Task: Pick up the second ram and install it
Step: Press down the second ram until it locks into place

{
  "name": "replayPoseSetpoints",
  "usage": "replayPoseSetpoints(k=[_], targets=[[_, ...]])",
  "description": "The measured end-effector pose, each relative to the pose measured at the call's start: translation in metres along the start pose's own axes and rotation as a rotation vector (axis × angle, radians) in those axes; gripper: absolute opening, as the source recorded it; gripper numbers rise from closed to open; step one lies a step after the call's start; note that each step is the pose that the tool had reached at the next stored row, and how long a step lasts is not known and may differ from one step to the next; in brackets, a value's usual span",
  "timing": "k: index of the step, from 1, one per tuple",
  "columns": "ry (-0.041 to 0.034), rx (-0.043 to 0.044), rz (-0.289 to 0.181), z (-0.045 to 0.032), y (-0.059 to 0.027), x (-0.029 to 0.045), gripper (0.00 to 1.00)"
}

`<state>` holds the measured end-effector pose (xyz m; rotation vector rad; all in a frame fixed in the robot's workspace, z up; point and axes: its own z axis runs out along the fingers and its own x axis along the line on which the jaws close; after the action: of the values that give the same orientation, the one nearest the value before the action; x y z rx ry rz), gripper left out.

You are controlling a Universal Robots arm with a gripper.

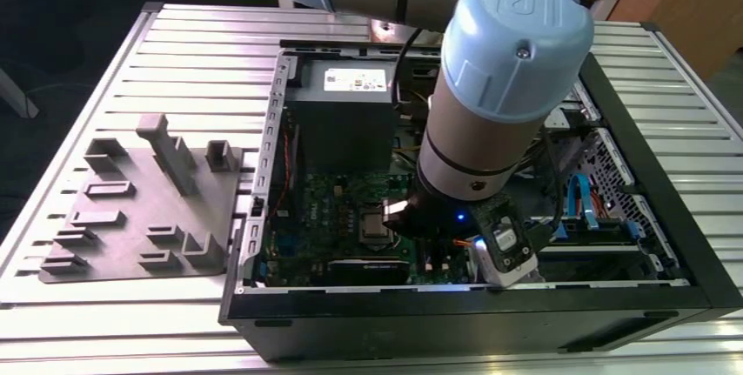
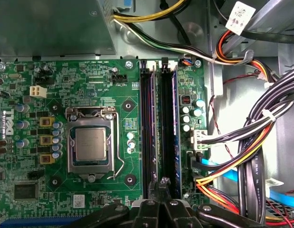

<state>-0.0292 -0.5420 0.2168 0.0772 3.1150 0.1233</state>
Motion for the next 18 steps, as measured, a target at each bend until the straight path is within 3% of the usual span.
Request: replayPoseSetpoints(k=[2, 9, 15, 18], targets=[[-0.0008, -0.0033, 0.000, -0.0027, 0.0006, -0.0001, 0.07], [0.0000, 0.0001, 0.000, -0.0233, 0.0018, -0.0005, 0.07], [0.0000, 0.0002, 0.000, -0.0244, 0.0020, -0.0005, 0.07], [0.0000, 0.0002, 0.000, -0.0241, 0.0061, -0.0003, 0.07]])
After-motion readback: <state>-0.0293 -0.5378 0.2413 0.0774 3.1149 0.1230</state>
